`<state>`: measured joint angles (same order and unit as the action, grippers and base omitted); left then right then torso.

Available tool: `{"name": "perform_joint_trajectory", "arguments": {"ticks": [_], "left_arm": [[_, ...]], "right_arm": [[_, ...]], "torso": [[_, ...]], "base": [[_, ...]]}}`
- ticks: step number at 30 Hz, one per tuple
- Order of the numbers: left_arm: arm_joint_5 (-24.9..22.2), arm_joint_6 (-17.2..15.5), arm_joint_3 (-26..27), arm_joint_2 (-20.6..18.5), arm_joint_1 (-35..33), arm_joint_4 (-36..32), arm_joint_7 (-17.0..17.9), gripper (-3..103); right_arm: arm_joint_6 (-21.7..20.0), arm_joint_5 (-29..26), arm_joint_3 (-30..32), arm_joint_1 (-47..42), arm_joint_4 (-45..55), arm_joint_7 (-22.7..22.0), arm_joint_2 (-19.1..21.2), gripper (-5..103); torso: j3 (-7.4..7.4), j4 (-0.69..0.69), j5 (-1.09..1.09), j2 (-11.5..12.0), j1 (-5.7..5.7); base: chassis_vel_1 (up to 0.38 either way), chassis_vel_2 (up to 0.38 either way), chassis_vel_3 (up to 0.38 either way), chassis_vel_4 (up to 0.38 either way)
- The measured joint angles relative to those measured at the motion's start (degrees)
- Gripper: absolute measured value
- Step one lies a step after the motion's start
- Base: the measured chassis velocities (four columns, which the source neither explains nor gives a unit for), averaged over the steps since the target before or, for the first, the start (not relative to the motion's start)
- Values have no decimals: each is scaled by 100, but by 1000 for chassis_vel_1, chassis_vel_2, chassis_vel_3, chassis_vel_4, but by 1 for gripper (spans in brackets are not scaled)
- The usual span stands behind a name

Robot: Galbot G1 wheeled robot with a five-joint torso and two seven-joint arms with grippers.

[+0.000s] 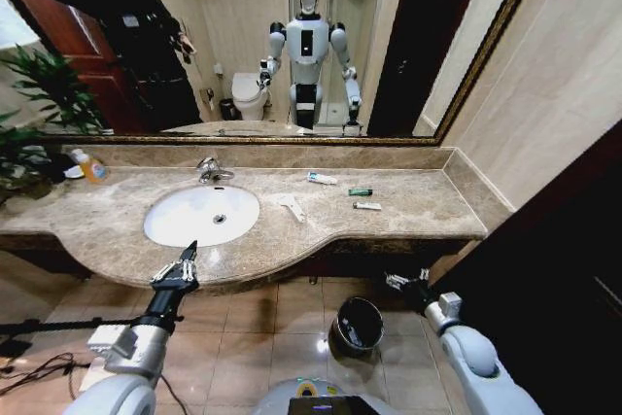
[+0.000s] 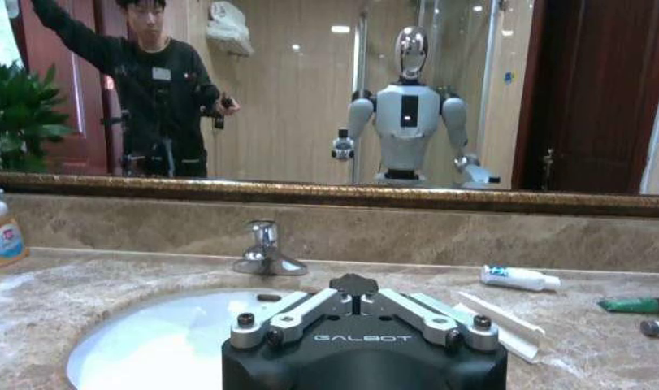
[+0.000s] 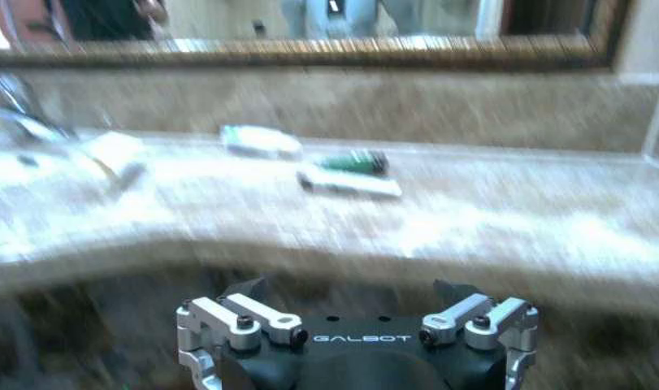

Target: Pick up the trash from the sink and place it in the trash bin.

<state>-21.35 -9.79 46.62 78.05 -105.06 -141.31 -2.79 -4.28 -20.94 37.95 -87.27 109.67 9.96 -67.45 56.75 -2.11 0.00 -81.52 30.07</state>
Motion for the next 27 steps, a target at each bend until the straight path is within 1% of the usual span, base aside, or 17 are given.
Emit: {"name": "perform_joint_trajectory", "arguments": {"ticks": [1,2,8,11,17,27], "left_arm": [[0,0,0,0,1,0,0,0],[0,0,0,0,0,0,0,0],[0,0,0,0,0,0,0,0],[0,0,0,0,0,0,0,0],[0,0,0,0,0,0,0,0],[0,0,0,0,0,0,0,0]], "right_arm": [[-150,-27,-46,27,309,-38,-18,100],[-211,-34,-73,53,418,-56,-23,100],[-448,-60,-234,238,776,-157,-34,100],[-661,-59,-415,427,931,-193,-31,100],[-818,17,-546,663,895,-96,-45,100],[-890,-86,-614,829,756,-26,46,100]], "torso": [[0,0,1,0,0],[0,0,0,0,0],[0,0,0,0,0],[0,0,0,0,1],[0,0,0,0,1],[0,0,0,0,1]], "base": [[0,0,0,0],[0,0,0,0],[0,0,0,0],[0,0,0,0],[0,0,0,0],[0,0,0,0]]}}
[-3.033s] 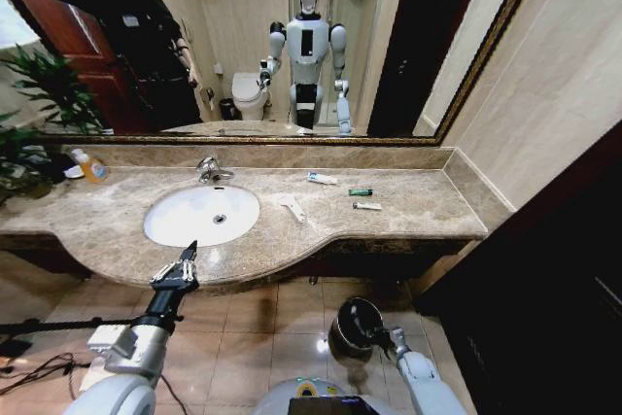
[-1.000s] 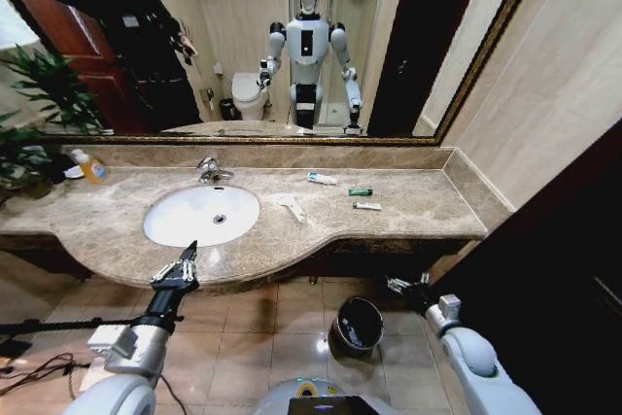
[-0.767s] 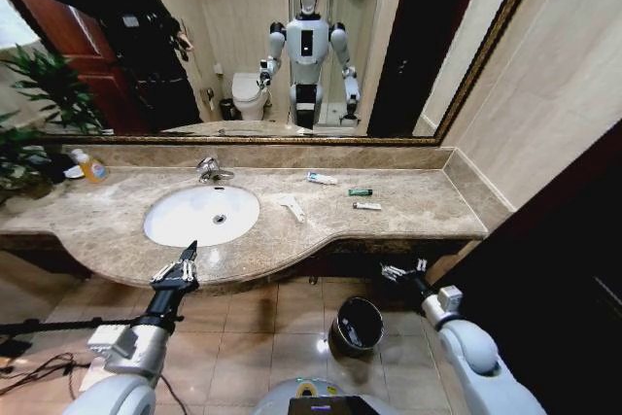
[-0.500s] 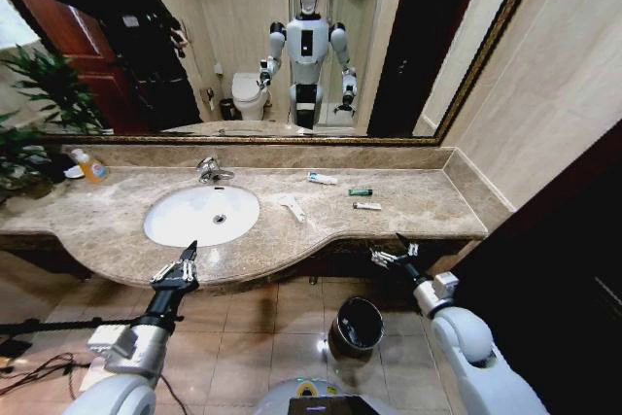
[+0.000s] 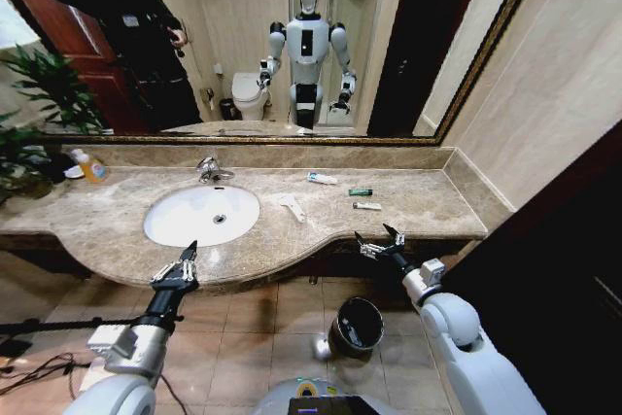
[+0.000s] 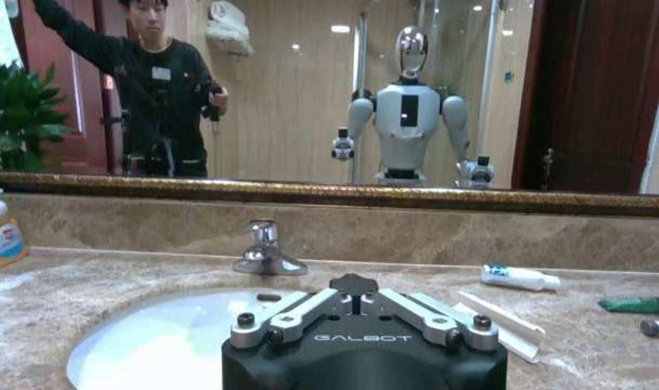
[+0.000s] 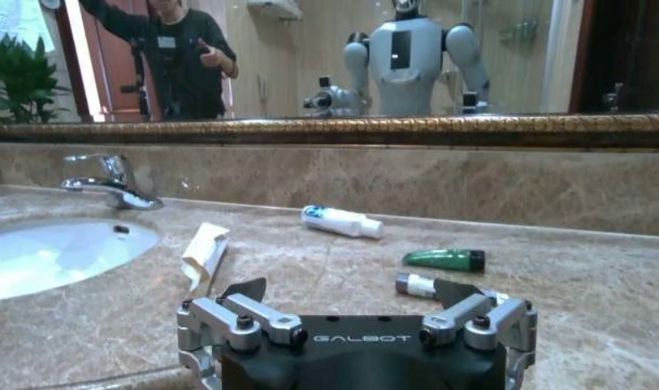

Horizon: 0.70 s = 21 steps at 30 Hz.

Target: Pick up the trash from the sink and place it in the trash bin.

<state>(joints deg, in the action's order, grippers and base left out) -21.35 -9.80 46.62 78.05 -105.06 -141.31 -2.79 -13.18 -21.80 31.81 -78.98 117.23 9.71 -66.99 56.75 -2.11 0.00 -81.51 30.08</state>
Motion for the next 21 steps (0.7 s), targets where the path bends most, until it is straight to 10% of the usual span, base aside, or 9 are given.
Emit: {"name": "perform_joint_trajectory", "arguments": {"ticks": [21], "left_arm": [[0,0,0,0,0,0,0,0]], "right_arm": [[-341,125,-1467,1569,-738,-280,-164,100]], "torso": [[0,0,1,1,0]], "base": [[0,0,0,0]]}}
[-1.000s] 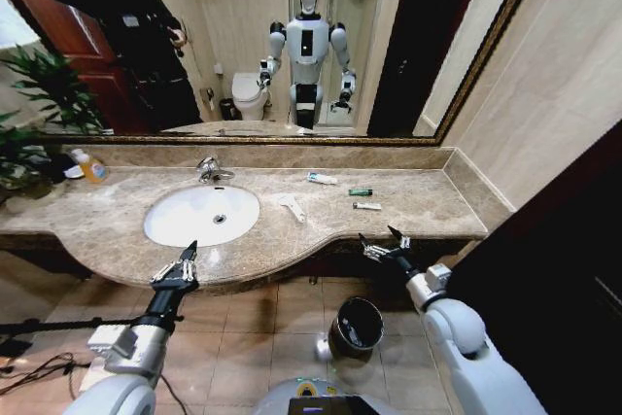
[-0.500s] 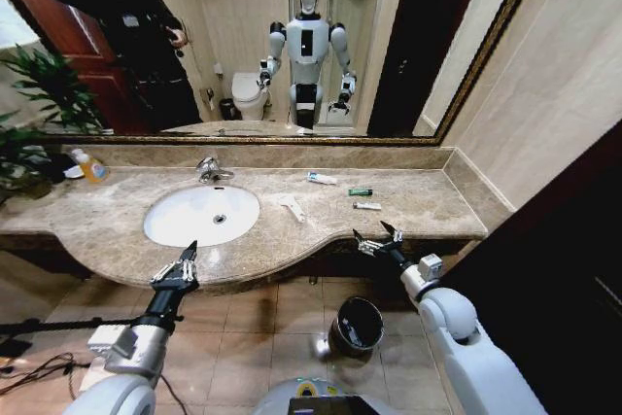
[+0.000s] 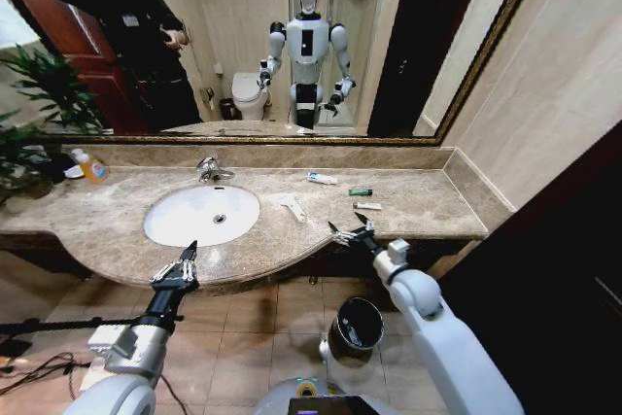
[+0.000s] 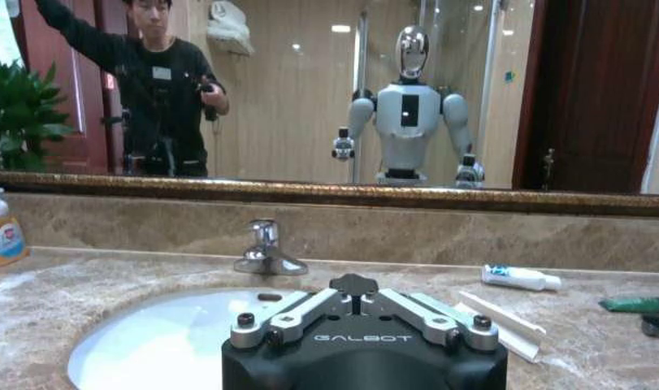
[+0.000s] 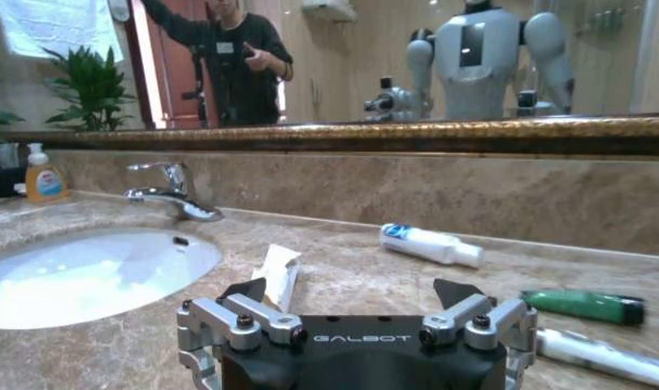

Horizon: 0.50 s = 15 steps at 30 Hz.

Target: Pick up the trash from the sink and place it in the trash bin.

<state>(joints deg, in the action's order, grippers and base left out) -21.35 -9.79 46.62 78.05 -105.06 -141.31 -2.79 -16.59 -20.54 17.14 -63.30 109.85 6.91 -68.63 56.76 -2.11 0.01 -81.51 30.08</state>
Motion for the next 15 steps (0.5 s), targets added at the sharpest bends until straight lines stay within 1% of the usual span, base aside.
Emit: {"name": "perform_joint_trajectory", "arguments": {"ticks": [5,7,9,11,15], "left_arm": [[0,0,0,0,0,0,0,0],[0,0,0,0,0,0,0,0],[0,0,0,0,0,0,0,0],[0,0,0,0,0,0,0,0],[0,0,0,0,0,0,0,0]], "right_arm": [[-3,-6,-244,293,-311,-33,-61,100],[5,18,-432,476,-526,-37,-141,100],[5,27,-459,503,-556,-38,-159,100],[18,96,-663,707,-805,-58,-310,100],[55,187,-828,908,-1121,-100,-445,100]], "torso": [[0,0,0,0,0],[0,0,0,0,0],[0,0,0,0,0],[0,0,0,0,0],[0,0,0,0,0]], "base": [[0,0,0,0],[0,0,0,0],[0,0,0,0],[0,0,0,0],[0,0,0,0]]}}
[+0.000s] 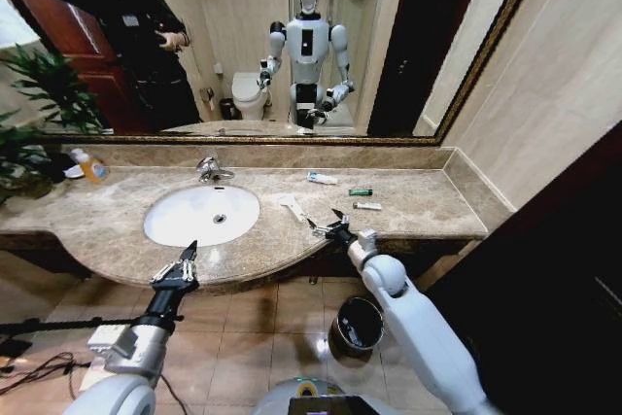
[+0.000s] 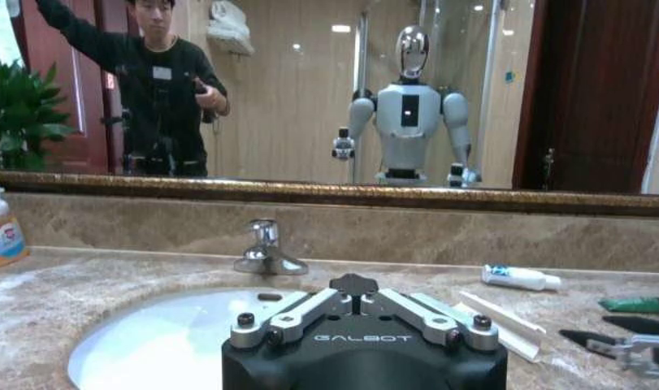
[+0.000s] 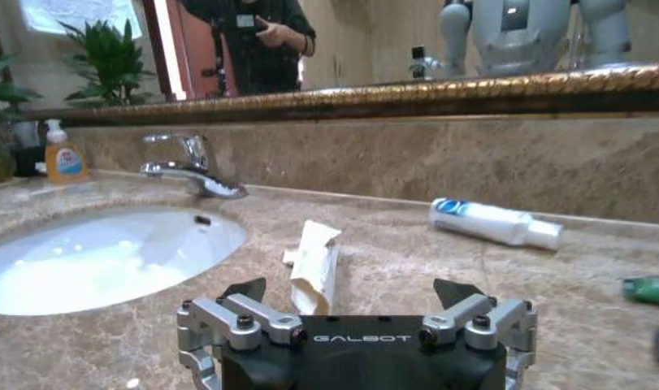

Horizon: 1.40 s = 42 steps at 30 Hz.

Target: Pick up the trash from the sink and place it in the trash bin.

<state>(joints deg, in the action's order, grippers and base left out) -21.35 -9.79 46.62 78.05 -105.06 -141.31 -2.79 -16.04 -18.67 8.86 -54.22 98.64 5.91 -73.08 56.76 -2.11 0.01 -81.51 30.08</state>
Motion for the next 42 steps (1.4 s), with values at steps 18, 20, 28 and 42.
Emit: {"name": "perform_joint_trajectory", "arguments": {"ticks": [18,20,28,42], "left_arm": [[0,0,0,0,0,0,0,0],[0,0,0,0,0,0,0,0],[0,0,0,0,0,0,0,0],[0,0,0,0,0,0,0,0]], "right_arm": [[72,232,-449,681,-889,-297,-511,91],[76,238,-455,712,-946,-297,-529,85],[92,275,-503,842,-1143,-298,-605,53],[124,295,-567,923,-1246,-288,-582,4]], "torso": [[0,0,1,0,0],[0,0,1,0,-1],[0,0,0,-1,-1],[0,0,-1,-1,0]], "base": [[0,0,0,0],[0,0,0,0],[0,0,0,0],[0,0,0,0]]}}
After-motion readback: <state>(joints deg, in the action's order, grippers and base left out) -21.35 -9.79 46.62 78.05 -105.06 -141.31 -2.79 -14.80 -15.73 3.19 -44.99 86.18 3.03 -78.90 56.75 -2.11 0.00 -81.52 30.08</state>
